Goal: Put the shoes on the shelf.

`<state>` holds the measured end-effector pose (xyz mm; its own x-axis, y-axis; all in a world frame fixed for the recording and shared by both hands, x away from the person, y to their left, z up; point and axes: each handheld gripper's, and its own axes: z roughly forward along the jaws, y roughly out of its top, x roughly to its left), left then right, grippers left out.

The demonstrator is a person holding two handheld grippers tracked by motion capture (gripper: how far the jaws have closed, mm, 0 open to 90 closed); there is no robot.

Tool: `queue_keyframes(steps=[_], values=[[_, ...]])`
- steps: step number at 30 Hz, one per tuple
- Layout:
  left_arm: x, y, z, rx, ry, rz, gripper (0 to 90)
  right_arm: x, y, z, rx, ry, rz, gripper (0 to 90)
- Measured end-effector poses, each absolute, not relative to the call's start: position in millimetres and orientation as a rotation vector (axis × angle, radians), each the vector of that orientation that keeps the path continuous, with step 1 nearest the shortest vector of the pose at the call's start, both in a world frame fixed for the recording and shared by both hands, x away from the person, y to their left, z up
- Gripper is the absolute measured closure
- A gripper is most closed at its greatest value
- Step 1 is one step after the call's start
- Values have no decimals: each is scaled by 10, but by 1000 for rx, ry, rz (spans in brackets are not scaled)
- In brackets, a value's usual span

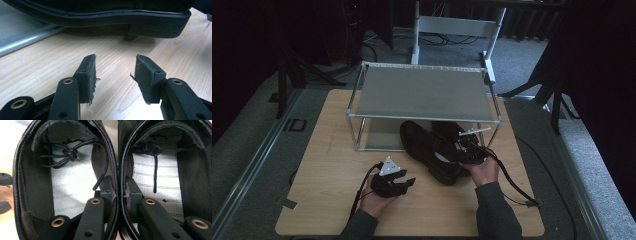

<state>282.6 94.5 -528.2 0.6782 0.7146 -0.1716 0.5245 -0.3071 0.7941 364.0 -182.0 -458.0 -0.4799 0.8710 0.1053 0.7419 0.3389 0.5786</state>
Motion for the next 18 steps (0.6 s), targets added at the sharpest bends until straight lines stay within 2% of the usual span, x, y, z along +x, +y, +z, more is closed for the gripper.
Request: queue_keyframes(steps=[18], values=[[3119, 826, -5176, 1979, 992, 372, 522, 3754, -1726, -4641, 1541, 2269, 828, 802]])
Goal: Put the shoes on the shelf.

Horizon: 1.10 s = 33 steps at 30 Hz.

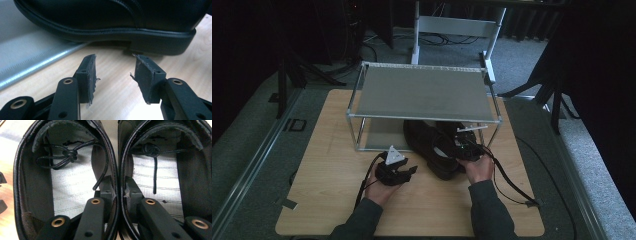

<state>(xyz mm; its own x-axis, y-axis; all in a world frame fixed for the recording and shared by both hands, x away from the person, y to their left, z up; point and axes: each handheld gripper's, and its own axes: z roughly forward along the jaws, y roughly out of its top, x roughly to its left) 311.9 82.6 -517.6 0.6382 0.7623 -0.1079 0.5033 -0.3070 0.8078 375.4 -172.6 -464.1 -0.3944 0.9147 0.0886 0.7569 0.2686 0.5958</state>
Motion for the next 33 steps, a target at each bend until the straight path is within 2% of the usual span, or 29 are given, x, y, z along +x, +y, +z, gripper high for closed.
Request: queue_keyframes(steps=[11, 15, 21, 26, 33], values=[[3293, 621, -5207, 1990, 1010, 396, 526, 3805, -1681, -4678, 1580, 2191, 847, 802], [3323, 597, -5225, 1993, 1036, 411, 555, 3817, -1668, -4691, 1598, 2161, 849, 802], [3387, 609, -5234, 1971, 1122, 444, 662, 3826, -1643, -4711, 1611, 2147, 863, 801], [3395, 593, -5214, 1945, 1208, 518, 894, 3842, -1535, -4748, 1606, 2132, 843, 800], [3441, 548, -5228, 1946, 1248, 509, 900, 3857, -1444, -4724, 1607, 2113, 869, 800]])
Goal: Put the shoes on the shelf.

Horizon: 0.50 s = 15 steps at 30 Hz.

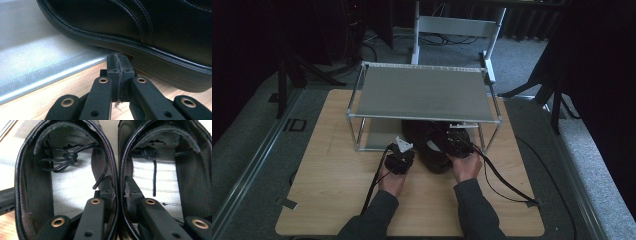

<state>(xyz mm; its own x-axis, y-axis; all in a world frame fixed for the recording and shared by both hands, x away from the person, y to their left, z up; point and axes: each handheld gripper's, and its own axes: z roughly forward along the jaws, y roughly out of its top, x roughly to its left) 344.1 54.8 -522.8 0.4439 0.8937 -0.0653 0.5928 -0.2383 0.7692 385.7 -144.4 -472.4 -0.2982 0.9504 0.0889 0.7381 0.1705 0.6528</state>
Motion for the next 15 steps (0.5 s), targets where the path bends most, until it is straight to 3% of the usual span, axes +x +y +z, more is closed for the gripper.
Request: queue_keyframes(steps=[10, 15], values=[[3611, 458, -5287, 1939, 1248, 472, 900, 3814, -1367, -4738, 1574, 2098, 865, 800], [3746, 340, -5315, 1950, 1255, 512, 900, 3815, -1362, -4770, 1553, 2057, 845, 798]])
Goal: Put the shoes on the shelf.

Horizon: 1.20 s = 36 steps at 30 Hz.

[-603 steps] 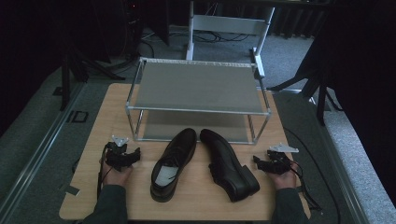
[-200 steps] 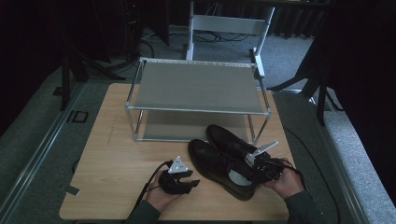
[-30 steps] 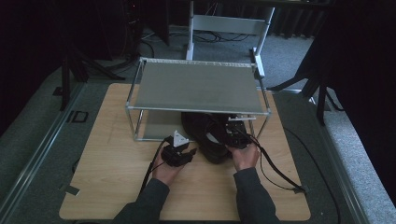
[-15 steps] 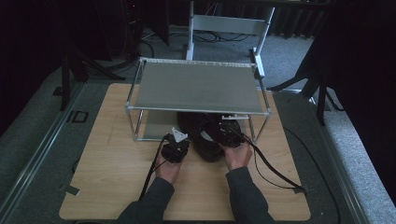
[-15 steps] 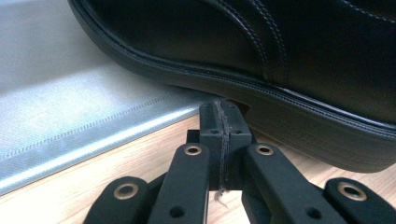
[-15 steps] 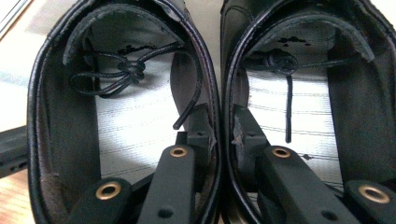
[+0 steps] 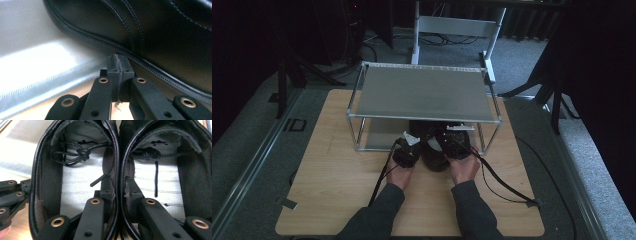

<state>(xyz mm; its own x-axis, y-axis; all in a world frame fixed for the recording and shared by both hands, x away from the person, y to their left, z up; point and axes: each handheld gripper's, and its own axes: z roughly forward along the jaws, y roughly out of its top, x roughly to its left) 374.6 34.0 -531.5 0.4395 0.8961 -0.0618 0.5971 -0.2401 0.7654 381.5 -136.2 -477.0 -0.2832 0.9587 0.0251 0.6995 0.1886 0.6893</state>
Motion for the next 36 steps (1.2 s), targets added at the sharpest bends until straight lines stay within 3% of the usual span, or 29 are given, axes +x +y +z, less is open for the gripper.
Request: queue_keyframes(steps=[14, 29, 31, 33, 36], values=[[4059, 235, -5383, 1907, 1264, 635, 900, 3913, -1295, -4898, 1613, 1869, 913, 795], [4128, 264, -5401, 1876, 1272, 691, 900, 3940, -1226, -4972, 1582, 1780, 999, 789], [4150, 261, -5427, 1902, 1271, 692, 900, 3947, -1227, -4980, 1562, 1776, 1006, 747], [4182, 245, -5461, 1927, 1258, 675, 900, 3958, -1239, -4985, 1509, 1769, 1053, 598], [4250, 262, -5454, 1945, 1258, 621, 897, 3977, -1248, -5038, 1424, 1657, 1136, 546]])
